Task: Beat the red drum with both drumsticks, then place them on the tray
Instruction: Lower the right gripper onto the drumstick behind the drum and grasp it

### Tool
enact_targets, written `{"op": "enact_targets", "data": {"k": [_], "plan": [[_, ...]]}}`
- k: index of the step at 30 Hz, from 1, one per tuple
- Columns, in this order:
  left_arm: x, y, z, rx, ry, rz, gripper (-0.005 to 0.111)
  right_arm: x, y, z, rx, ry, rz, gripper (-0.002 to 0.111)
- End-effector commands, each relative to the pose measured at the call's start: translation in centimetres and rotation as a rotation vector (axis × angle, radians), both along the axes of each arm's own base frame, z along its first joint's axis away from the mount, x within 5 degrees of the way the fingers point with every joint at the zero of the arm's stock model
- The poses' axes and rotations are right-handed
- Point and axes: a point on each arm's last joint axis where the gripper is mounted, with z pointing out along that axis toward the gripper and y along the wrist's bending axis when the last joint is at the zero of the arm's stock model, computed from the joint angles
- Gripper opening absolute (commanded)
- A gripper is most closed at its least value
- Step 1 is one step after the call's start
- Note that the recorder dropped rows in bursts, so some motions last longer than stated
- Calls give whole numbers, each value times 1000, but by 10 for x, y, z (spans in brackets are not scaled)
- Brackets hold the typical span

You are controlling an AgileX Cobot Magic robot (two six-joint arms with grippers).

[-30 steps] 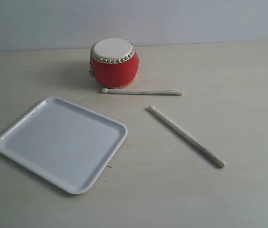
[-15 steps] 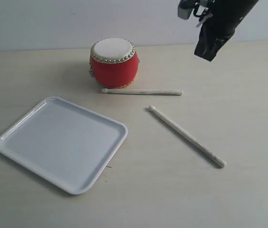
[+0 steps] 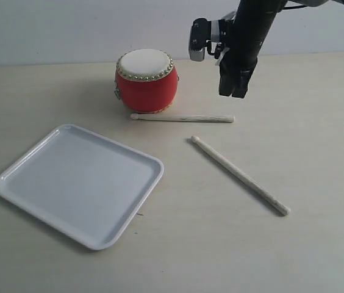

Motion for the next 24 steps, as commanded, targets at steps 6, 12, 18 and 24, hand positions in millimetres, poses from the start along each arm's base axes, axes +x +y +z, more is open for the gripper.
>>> {"op": "enact_targets", "data": {"k": [6,12,18,24], "plan": [[0,0,0,3,-7,2,0,5,3,-21,-10,37,12,0],[0,0,0,3,-7,2,0,5,3,-22,-2,44,10,21],[0,0,0,3,-7,2,0,4,9,-28,60,78,-5,42],[0,0,0,3,-7,2,0,3,12,-46,-25,87,30,43]]}}
